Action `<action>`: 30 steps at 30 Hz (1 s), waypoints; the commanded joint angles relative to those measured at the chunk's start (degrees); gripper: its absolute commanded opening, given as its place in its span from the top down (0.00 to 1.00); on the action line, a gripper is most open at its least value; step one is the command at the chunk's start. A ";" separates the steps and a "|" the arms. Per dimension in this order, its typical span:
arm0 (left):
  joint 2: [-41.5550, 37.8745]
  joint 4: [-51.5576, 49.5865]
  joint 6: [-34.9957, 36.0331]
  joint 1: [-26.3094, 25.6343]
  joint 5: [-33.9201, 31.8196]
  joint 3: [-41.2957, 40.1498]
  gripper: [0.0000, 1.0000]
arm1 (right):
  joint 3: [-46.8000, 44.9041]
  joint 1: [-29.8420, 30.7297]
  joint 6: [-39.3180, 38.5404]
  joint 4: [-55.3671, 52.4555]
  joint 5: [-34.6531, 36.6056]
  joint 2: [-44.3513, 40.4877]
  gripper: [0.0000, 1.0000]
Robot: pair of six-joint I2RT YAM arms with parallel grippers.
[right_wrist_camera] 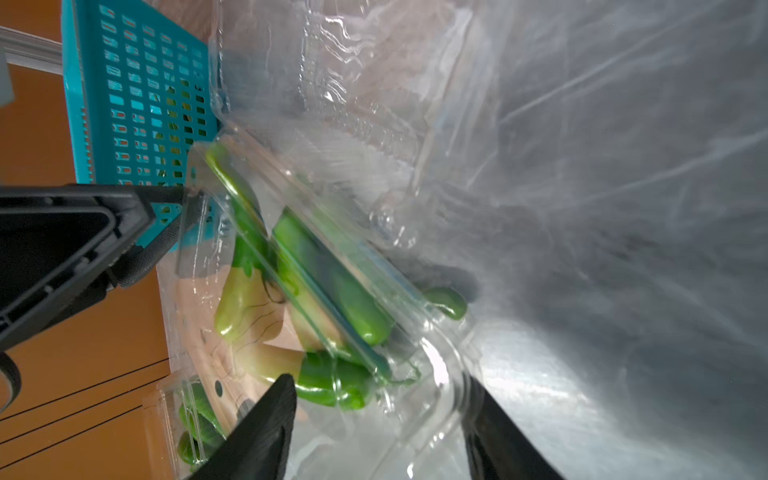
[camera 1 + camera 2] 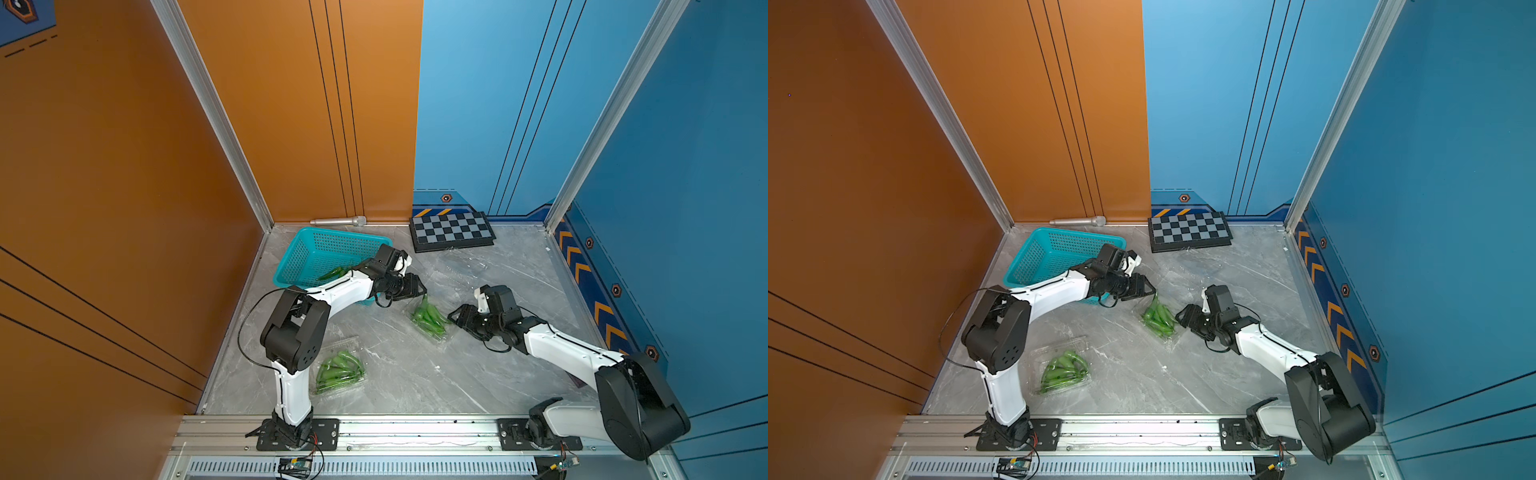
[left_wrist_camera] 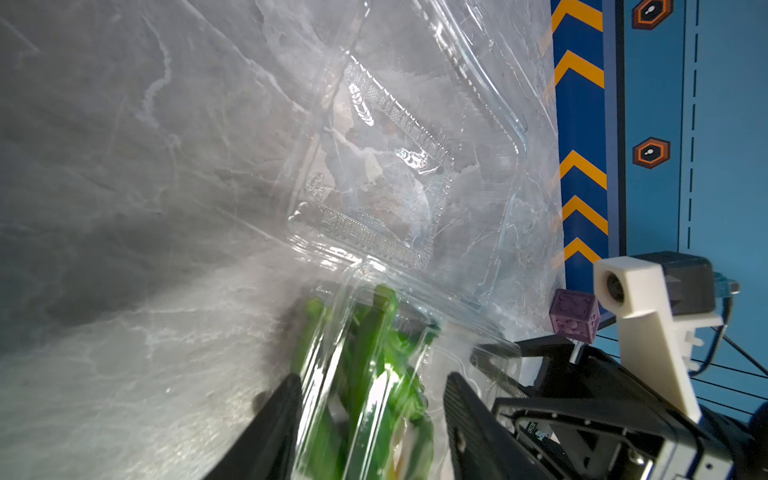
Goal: Take small green peppers out of containers
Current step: Move the packing box to the center of the board.
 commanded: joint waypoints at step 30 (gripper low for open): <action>-19.01 -17.94 8.76 4.57 -6.66 -13.38 0.54 | 1.21 -4.02 -3.01 -14.24 2.53 -10.44 0.22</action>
